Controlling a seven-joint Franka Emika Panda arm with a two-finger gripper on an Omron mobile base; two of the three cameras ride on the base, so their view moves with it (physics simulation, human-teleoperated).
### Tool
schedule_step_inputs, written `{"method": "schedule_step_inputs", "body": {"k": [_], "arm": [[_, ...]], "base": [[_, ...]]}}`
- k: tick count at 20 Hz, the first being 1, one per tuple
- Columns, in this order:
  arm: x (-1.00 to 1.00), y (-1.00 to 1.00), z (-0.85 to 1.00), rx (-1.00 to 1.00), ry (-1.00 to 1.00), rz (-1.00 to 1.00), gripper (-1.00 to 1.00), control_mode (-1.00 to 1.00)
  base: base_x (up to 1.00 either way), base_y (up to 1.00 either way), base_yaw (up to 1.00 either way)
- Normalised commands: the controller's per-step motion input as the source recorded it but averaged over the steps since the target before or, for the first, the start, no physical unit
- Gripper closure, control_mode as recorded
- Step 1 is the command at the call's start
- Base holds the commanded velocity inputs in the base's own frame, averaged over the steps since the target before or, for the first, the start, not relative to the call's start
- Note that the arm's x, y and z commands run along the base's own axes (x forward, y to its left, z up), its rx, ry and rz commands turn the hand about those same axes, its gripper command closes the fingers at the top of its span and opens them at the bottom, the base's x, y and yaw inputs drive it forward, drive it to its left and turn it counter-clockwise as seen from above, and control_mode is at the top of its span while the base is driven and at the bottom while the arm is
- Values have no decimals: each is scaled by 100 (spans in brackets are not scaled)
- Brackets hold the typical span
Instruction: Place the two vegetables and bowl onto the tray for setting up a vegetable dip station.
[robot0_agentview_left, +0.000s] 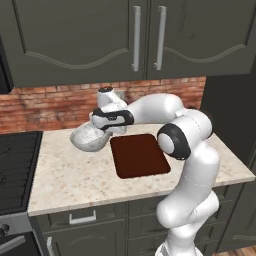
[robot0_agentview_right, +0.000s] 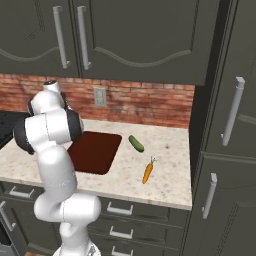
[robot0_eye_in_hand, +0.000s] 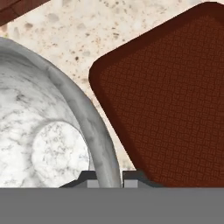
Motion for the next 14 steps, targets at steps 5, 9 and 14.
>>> {"method": "schedule_step_inputs", "body": {"k": [5, 9, 14], "arm": [[-41, -28, 38, 0, -6, 0, 100, -100], [-15, -36, 17, 2, -2, 2, 100, -100], [0, -42, 0, 4, 0, 9, 100, -100]], "base": [[0, 0, 0], [0, 0, 0], [0, 0, 0]]}}
